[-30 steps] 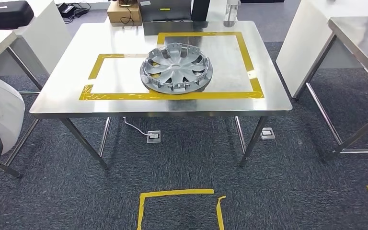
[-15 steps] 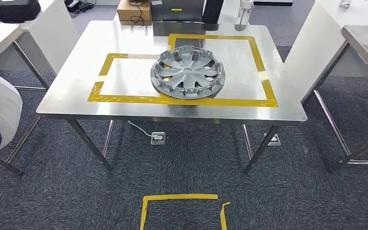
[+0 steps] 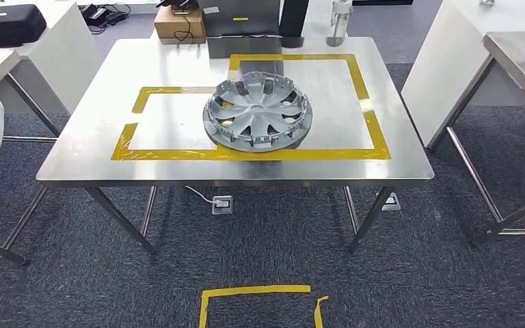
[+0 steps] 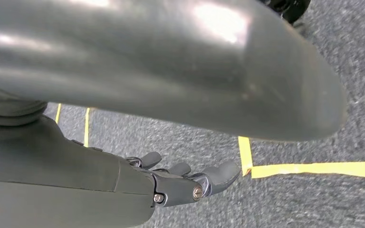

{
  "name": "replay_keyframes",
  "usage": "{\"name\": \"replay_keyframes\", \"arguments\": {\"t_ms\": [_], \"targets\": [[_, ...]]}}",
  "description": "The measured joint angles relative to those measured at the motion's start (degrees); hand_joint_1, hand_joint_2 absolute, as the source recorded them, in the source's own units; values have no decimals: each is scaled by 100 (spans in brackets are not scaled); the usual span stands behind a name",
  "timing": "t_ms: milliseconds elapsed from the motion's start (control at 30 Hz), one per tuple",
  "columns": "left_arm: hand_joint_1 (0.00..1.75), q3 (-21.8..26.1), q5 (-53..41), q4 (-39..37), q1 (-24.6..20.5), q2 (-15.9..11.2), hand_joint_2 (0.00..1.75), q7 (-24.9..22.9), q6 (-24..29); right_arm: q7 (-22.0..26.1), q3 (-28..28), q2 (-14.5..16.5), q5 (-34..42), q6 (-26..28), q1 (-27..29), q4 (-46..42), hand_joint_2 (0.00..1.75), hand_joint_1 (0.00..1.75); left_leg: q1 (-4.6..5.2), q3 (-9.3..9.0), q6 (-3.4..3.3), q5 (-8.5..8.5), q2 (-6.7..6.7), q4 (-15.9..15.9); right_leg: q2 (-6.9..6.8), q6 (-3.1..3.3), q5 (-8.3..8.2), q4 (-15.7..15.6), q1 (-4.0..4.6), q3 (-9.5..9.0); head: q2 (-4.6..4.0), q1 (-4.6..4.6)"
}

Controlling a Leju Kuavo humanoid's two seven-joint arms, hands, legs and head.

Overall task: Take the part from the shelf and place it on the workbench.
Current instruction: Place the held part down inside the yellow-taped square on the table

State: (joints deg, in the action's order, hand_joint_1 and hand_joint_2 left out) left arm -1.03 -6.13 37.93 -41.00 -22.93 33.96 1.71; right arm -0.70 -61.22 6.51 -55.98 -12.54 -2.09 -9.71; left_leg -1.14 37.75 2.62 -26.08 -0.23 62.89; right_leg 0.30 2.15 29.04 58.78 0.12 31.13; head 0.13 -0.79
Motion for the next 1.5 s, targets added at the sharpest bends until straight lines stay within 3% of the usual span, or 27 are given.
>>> {"name": "replay_keyframes", "arguments": {"t_ms": [67,200,267,333,367,400,433,500,533,567,667,733,767,833,867,900,933,1000,1067,1267,1367,1500], "targets": [[175,-174,-153,-409,-353,75,175,-113,142,-21,-1,-15,-4,1,-8,-1,0,0,14,-84,-64,139,1,-309,12,-71,58,15,3,8,0,-7],[175,-572,-571,-1024,-888,361,175,-445,498,-144,-1,-42,-17,4,-32,-1,0,0,13,-121,-249,104,-29,-300,-7,-200,184,134,5,50,0,11],[175,-756,-727,-1237,-1087,555,175,-536,617,-181,-1,-54,-19,3,-55,-1,0,0,10,-165,-311,58,-34,-308,-6,-256,390,683,-4,368,0,31],[175,-923,-851,-1418,-1204,763,175,-577,689,-195,-1,-53,-19,-1,-70,1,0,0,28,-220,-349,-7,-36,-307,-7,-272,585,1448,-7,899,0,46],[175,-999,-910,-1494,-1224,868,175,-590,712,-193,-1,-52,-19,-5,-72,1,0,0,43,-267,-359,-47,-38,-307,-7,-265,557,1667,-5,1100,0,48],[175,-1066,-961,-1550,-1231,971,175,-601,730,-189,-1,-52,-20,-10,-71,1,0,0,58,-326,-365,-91,-40,-307,-6,-248,414,1678,0,1200,0,51],[175,-1130,-1011,-1598,-1239,1079,175,-607,748,-184,0,-52,-25,-16,-69,1,0,0,74,-397,-367,-142,-43,-307,-6,-215,151,1447,12,1182,0,54],[175,-1245,-1112,-1672,-1282,1276,175,-593,786,-178,1,-54,-40,-22,-70,1,0,0,105,-536,-358,-246,-46,-313,-8,-107,-414,661,58,940,0,57],[175,-1309,-1162,-1707,-1314,1366,175,-578,801,-174,2,-55,-49,-24,-75,1,0,0,117,-581,-343,-291,-51,-317,-14,-62,-571,319,82,809,0,58],[175,-1367,-1208,-1737,-1342,1442,175,-564,810,-170,2,-56,-52,-25,-80,1,0,0,123,-607,-323,-322,-51,-327,-20,-36,-617,127,100,728,0,55],[175,-1533,-1321,-1804,-1372,1669,175,-527,789,-161,2,-51,-62,-25,-94,1,0,0,125,-649,-245,-381,-53,-372,-33,-23,-543,-13,84,628,0,57],[175,-1630,-1368,-1829,-1377,1838,175,-496,689,-170,2,-45,-78,-9,-98,0,0,0,128,-565,-190,-499,-40,-151,-47,17,-508,-87,37,516,1,44],[175,-1676,-1379,-1842,-1371,1918,175,-488,616,-178,2,-43,-89,3,-100,-1,0,0,120,-414,-164,-612,-30,142,-54,33,-480,-111,20,454,1,37],[175,-1755,-1385,-1878,-1330,2063,175,-490,486,-187,2,-43,-106,25,-111,-2,0,0,99,55,-115,-848,-19,918,-49,48,-406,-115,9,362,0,27],[175,-1785,-1381,-1898,-1297,2130,175,-506,432,-189,2,-41,-111,30,-115,-2,0,0,86,267,-98,-862,-15,1190,-36,40,-366,-114,3,313,0,25],[175,-1807,-1369,-1916,-1264,2187,175,-532,372,-189,2,-39,-116,34,-115,-2,0,0,76,385,-87,-757,-12,1254,-23,27,-326,-111,-3,259,0,26],[175,-1821,-1350,-1931,-1242,2241,175,-569,296,-189,2,-35,-123,37,-111,-1,0,0,68,385,-82,-529,-9,1079,-13,8,-279,-105,-11,197,1,25],[175,-1834,-1300,-1954,-1224,2314,175,-642,142,-194,2,-22,-142,39,-100,0,0,0,65,135,-87,25,3,301,0,-42,-175,-82,-21,86,1,27],[175,-1838,-1257,-1975,-1221,2357,175,-716,60,-207,2,-12,-159,42,-105,0,0,0,73,-86,-136,253,7,-278,21,-101,-98,-45,-10,61,1,30],[175,-1842,-1229,-2023,-1180,2395,175,-922,126,-268,2,-8,-181,58,-106,-1,0,0,86,-129,-236,211,-55,-397,6,-58,-70,-83,15,47,0,61],[175,-1842,-1259,-2042,-1178,2380,175,-990,176,-257,2,-7,-201,51,-119,-1,0,0,91,-130,-265,194,-67,-397,-6,-78,-62,-113,14,28,0,61],[175,-1842,-1307,-2060,-1179,2326,175,-1075,218,-225,3,-7,-226,38,-119,-1,0,0,99,-131,-279,190,-65,-395,-7,-157,-65,-127,6,24,1,59]]}}
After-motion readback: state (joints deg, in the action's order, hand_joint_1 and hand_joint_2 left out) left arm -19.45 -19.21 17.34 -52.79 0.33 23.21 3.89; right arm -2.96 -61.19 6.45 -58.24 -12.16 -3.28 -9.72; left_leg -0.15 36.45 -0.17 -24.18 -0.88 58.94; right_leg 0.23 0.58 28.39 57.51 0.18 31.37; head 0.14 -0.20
